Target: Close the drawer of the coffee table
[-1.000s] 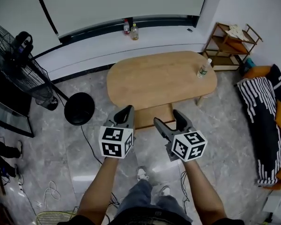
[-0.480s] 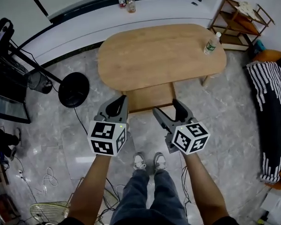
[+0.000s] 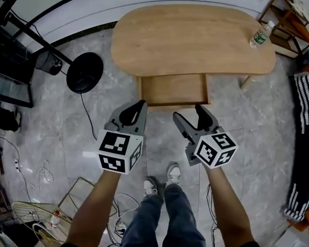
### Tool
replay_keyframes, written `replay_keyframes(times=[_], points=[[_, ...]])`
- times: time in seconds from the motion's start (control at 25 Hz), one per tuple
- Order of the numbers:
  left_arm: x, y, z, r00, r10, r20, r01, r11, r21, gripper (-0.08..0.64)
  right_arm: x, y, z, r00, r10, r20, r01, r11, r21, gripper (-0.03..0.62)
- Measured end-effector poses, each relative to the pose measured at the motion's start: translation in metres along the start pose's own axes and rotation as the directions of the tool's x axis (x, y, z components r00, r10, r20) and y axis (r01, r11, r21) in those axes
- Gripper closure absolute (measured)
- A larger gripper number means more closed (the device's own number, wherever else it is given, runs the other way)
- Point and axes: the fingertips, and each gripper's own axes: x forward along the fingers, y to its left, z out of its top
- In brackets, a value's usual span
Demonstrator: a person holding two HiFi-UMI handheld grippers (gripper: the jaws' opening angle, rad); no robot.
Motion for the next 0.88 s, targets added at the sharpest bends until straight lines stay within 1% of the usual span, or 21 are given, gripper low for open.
replay_keyframes(times=[0.12,0.24,0.4,0.56,0.72,0.88], points=[[0.009,-0.002,-0.031,1.000,-0.004,-0.016,0.004,1.000,0.012,0.557,0.011,-0.012,-0.029,1.000,0.008,0.012,-0.009,1.000,0.021,0.219],[0.020,-0.001,-0.061,1.000,-0.005,-0.005,0.005,1.000,0.000,0.557,0.020,-0.022,-0.058,0.999,0.012,0.031,-0.013,0.999,0.039,0.219],[0.033,0.000,-0.093,0.999,-0.018,0.029,0.016,0.999,0.040,0.557,0.034,-0.034,-0.100,0.998,0.014,0.055,-0.017,0.998,0.055,0.215],[0.050,0.011,-0.116,0.997,-0.020,0.081,0.016,0.999,0.041,0.557,0.050,-0.046,-0.132,0.994,0.021,0.103,-0.031,0.994,0.100,0.210],[0.067,0.021,-0.133,0.992,-0.009,0.129,-0.001,0.997,0.077,0.557,0.062,-0.067,-0.156,0.986,0.025,0.164,-0.047,0.990,0.132,0.208],[0.076,0.035,-0.143,0.983,0.014,0.183,-0.026,0.998,0.063,0.557,0.073,-0.084,-0.173,0.975,0.038,0.218,-0.073,0.985,0.154,0.207]])
